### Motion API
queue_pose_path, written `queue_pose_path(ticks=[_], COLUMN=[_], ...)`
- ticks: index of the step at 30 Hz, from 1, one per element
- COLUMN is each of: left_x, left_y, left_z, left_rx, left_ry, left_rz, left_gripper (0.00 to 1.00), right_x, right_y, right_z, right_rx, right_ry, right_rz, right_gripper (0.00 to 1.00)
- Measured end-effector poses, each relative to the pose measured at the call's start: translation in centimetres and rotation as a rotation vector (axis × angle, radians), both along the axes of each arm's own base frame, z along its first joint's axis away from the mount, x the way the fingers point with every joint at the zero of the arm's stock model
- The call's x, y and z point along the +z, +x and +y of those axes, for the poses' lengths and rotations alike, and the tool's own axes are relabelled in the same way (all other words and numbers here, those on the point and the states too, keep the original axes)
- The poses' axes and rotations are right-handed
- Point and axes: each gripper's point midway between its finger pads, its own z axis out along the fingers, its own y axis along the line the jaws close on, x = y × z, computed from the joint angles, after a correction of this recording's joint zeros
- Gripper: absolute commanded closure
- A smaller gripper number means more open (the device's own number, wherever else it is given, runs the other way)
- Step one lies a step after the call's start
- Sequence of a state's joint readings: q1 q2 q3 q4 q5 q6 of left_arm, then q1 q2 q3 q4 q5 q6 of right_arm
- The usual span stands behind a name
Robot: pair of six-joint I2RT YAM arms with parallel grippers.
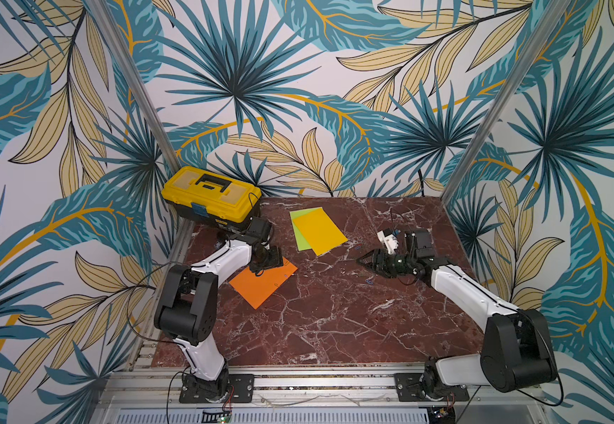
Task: Unclip the paperclips from the documents
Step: Move the document to the center of the board.
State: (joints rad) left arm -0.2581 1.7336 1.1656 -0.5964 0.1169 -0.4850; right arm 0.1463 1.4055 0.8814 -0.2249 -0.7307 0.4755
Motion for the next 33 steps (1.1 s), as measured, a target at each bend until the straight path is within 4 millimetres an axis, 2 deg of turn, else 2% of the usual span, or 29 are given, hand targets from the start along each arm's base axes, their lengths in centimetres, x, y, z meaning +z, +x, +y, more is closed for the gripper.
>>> queue_pose_path(ticks=[4,11,15,23,33], left_x=[0.0,-0.1,-0.8,-3.0,-3.2], left_y=[0.4,1.6,2.1,2.3,2.6], left_z=[1.2,5.3,6.6,6.5,6.1], left_rx=[0.03,0.126,0.148,0.132,0.126], left_ry=[0.039,0.057,0.054,0.017,-0.039], left_rz=[-0.014,-0.024,-0.016,0.026,0.008], left_gripper=[0.18,0.18,0.18,0.18,0.19], right_x=[-0.1,-0.1,-0.1,0.0,0.0], right_y=[0.4,0.5,0.5,0.5,0.5], right_z=[0.5,0.9,0.9,1.0,1.1], right_rx=[0.01,0.018,0.019,0.02,0.026], right_ry=[0.007,0.012,0.012,0.013,0.018], right_rz=[-0.014,-0.023,-0.024,-0.027,-0.026], right_gripper=[0.39,0.38,0.38,0.38,0.38])
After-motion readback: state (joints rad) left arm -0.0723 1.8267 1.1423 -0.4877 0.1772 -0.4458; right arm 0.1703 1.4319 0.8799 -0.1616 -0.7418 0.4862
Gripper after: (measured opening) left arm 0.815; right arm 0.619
